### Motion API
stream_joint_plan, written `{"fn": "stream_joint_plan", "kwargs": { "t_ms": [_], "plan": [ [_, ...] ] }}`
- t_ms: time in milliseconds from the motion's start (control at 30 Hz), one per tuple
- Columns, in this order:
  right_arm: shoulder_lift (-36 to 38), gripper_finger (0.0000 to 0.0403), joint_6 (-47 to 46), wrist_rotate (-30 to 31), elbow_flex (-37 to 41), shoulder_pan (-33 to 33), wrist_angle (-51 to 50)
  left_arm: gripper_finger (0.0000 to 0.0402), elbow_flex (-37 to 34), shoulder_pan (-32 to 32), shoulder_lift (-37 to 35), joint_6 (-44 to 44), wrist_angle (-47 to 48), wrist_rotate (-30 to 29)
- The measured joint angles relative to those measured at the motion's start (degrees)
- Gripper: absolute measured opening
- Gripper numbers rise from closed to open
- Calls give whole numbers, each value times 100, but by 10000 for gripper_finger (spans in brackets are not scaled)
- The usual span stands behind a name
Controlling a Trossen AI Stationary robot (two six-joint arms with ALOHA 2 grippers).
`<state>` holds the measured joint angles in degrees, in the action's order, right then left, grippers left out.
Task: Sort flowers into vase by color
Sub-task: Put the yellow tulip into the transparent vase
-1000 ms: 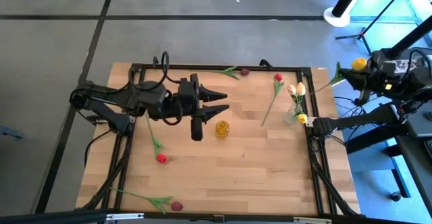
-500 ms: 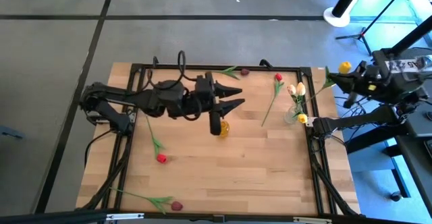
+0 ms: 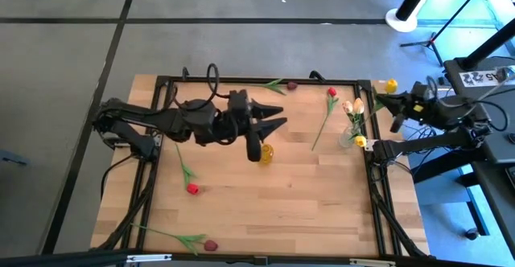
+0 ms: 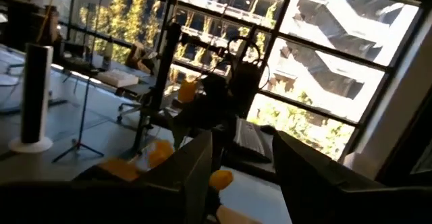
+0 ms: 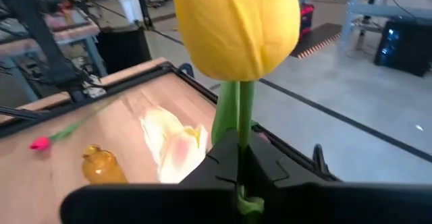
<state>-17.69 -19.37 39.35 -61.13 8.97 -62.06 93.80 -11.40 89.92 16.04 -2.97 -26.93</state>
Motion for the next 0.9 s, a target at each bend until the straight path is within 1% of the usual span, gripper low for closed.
{"fn": "stream_joint_plan", "kwargs": {
  "t_ms": [133,200,300,367,467,533,633,667,733,900],
  "plan": [
    [-2,32,-331,236,196,0,-273,153,2,-107,-229,74,969,-671],
    [-2,45,-477,313,280,0,-445,153,2,-93,-324,327,1521,-831],
    [-2,63,-554,302,351,0,-1005,153,3,31,-362,918,2489,-1134],
    [-2,74,-697,190,350,0,-1291,153,4,103,-341,1334,3206,-1203],
    [-7,96,-943,-68,306,0,-1458,153,2,180,-231,1801,3871,-1195],
    [-38,114,-1205,-298,208,0,-1659,153,0,205,-179,2047,4092,-1251],
    [-141,140,-1483,-415,45,0,-1946,153,2,179,-187,2392,4377,-1255],
    [-152,149,-1510,-454,-29,0,-2009,152,2,133,-192,2491,4544,-1162],
    [-157,164,-1515,-611,-237,0,-2130,146,2,19,-192,2653,5042,-680],
    [-168,196,-1318,-838,-893,0,-2383,130,2,-220,-155,3061,6847,1061]
  ]
}}
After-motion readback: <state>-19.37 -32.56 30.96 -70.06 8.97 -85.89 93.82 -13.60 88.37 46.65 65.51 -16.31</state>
